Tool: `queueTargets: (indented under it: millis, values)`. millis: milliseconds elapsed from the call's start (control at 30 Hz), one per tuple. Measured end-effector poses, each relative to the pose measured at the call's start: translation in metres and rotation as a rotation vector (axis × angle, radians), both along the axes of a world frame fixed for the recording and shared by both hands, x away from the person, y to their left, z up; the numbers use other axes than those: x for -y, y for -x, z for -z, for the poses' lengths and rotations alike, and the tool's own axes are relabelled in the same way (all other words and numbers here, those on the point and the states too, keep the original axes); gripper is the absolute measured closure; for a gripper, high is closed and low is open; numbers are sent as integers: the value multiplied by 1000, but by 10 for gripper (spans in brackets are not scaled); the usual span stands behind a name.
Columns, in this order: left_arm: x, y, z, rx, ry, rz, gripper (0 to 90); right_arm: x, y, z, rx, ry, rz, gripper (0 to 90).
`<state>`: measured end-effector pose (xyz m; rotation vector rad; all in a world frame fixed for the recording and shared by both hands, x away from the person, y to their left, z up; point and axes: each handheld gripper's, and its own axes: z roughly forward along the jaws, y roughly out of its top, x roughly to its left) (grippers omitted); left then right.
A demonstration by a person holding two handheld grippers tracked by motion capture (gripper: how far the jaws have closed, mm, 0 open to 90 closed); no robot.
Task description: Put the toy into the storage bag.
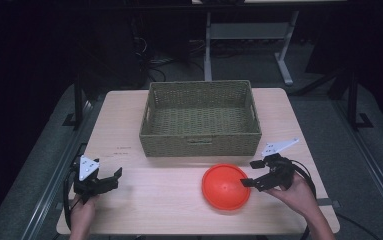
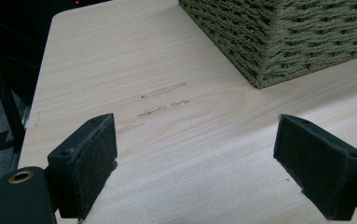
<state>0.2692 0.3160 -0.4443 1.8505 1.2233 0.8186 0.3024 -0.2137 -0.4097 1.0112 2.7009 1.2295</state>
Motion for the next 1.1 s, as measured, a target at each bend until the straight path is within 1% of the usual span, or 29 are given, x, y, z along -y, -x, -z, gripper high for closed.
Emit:
queueTargets:
  millis: [100,167,200,300,400,567,667,700,800,867,1000,1033,1100]
  values:
    - [-1,0,0,-4,-5,-1,128,-2,-8,5,-26,16,10,204]
    - [-1,0,0,-4,-4,-2,128,-3,-11,9,-36,43,18,214]
    - [0,-1,0,-8,-7,-6,128,-4,-15,13,-53,52,27,227]
    - [0,-1,1,-16,-15,-6,128,-5,-18,16,-65,56,31,230]
    - [0,-1,1,-12,-15,-6,128,-7,-23,21,-89,63,40,258]
    - [0,-2,1,-15,-17,-7,128,-9,-30,29,-111,75,51,309]
    - [0,-2,1,-13,-17,-4,128,-10,-33,33,-130,88,49,340]
    - [0,-2,1,-12,-17,-2,128,-9,-33,34,-127,93,48,350]
    - [1,-2,2,-14,-16,3,128,-9,-35,37,-147,91,43,399]
    - [1,-2,2,-16,-18,2,128,-10,-36,38,-151,94,42,405]
    - [0,-2,2,-15,-19,1,128,-12,-37,40,-162,94,24,453]
    - [0,-2,2,-15,-17,-3,128,-14,-37,41,-172,101,18,472]
    - [0,-2,2,-14,-14,-4,128,-14,-37,42,-172,105,15,478]
